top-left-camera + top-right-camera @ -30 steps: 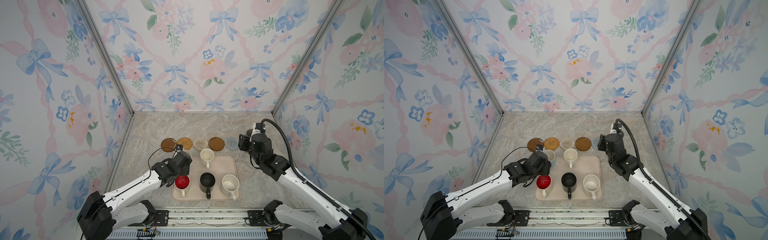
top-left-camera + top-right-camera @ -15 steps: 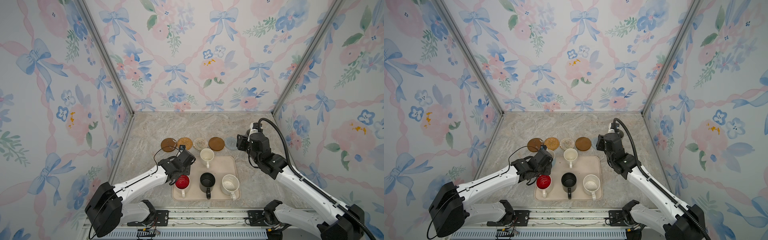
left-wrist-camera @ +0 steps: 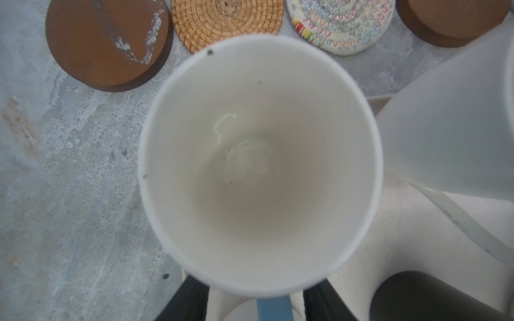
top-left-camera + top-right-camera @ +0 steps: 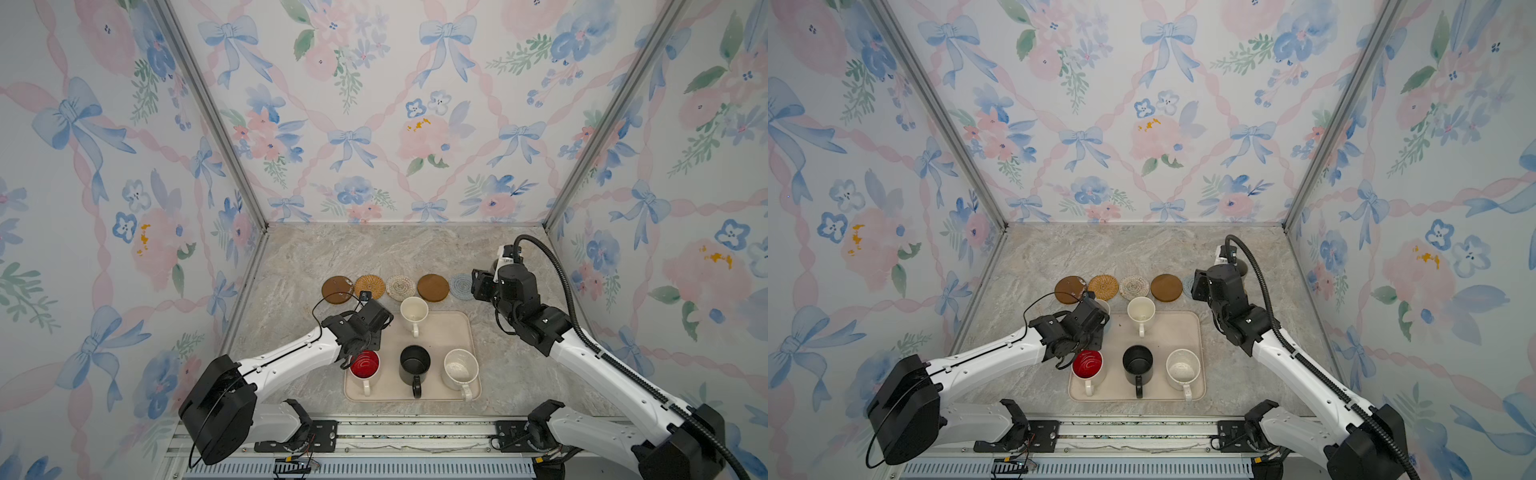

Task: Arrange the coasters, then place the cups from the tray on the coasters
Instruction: 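Grasp the white mug with light-blue handle with the left gripper and lift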

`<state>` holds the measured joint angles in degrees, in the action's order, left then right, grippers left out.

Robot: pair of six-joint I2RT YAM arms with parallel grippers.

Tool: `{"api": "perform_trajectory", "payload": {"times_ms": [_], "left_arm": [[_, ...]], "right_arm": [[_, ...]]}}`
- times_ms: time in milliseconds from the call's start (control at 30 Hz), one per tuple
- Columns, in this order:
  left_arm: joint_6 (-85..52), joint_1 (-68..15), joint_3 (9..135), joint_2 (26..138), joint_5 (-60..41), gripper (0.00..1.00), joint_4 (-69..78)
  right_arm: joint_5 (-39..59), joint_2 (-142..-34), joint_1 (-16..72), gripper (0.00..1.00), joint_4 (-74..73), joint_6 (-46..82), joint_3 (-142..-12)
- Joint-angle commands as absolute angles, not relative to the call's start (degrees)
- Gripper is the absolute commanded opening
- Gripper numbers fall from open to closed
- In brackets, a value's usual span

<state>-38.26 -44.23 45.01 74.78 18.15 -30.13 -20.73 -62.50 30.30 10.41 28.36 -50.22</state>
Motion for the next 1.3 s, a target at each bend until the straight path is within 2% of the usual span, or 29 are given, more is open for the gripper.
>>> {"api": "perform_trajectory", "payload": {"times_ms": [0, 500, 933, 1067, 1267], "left_arm": [[-39.2, -43.8, 46.6, 75.9, 19.4, 0.49, -31.0], [-40.3, -42.9, 47.5, 78.6, 21.0, 0.44, -30.9], [-40.5, -42.2, 47.5, 79.4, 21.9, 0.31, -30.8], [-40.6, -42.0, 47.4, 79.4, 21.9, 0.23, -30.9], [-40.6, -41.9, 47.3, 79.2, 22.2, 0.02, -30.9]], "right_arm": [[-19.8, -63.2, 29.5, 0.55, 9.9, 28.5, -49.9], [-19.1, -64.2, 28.7, 0.55, 10.2, 28.6, -50.0], [-18.4, -65.8, 28.0, 0.55, 10.2, 28.9, -50.2], [-17.9, -66.4, 28.0, 0.55, 10.2, 28.9, -50.6], [-17.8, -66.9, 27.9, 0.55, 10.4, 29.0, -50.7]]}}
